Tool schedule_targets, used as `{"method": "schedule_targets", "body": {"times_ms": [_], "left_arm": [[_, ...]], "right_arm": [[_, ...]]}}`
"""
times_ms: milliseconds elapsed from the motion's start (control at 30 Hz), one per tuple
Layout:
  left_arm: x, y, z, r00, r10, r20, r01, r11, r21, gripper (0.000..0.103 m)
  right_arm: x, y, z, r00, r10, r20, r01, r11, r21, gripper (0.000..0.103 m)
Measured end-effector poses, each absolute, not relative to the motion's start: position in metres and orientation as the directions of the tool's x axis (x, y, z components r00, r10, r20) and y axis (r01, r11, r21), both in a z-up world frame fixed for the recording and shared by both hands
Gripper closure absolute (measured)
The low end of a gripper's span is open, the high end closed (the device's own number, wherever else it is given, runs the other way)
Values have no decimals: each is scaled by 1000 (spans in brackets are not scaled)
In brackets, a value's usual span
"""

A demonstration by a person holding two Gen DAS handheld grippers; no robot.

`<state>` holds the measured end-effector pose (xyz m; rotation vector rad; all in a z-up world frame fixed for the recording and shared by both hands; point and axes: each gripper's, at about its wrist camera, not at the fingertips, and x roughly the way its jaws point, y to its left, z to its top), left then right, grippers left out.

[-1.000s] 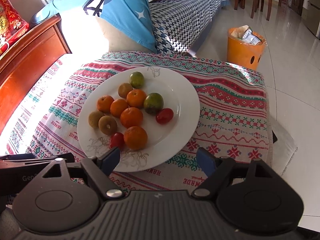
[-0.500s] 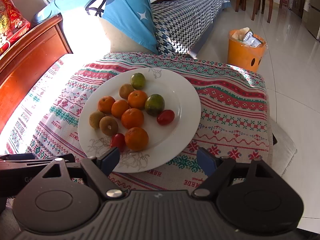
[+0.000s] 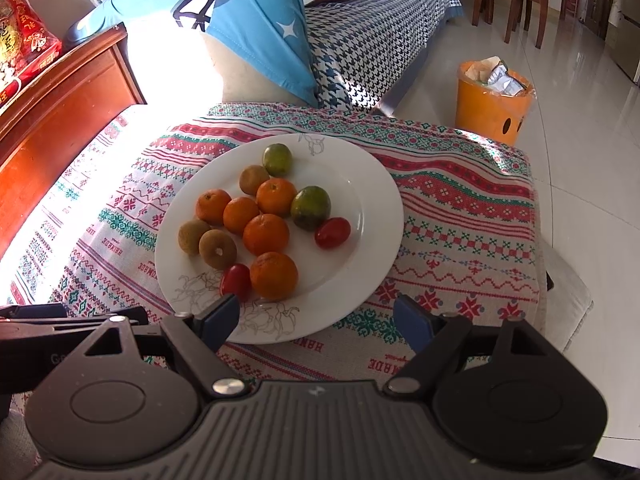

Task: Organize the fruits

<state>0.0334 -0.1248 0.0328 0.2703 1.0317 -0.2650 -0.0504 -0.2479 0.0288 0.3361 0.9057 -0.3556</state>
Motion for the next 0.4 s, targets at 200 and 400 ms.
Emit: {"method": "schedule_targets", "body": {"times_ms": [200,400], "left_arm": [[32,-124,33,498,-82,-863,340,934,108,21],[29,-124,38,522,-76,-849,339,932,125,21]], "right_arm": [[-51,-246,28,573,-158,-805,435,890,135,19],[-53,-245,32,583,-159,-797,432,891,139,19]]}}
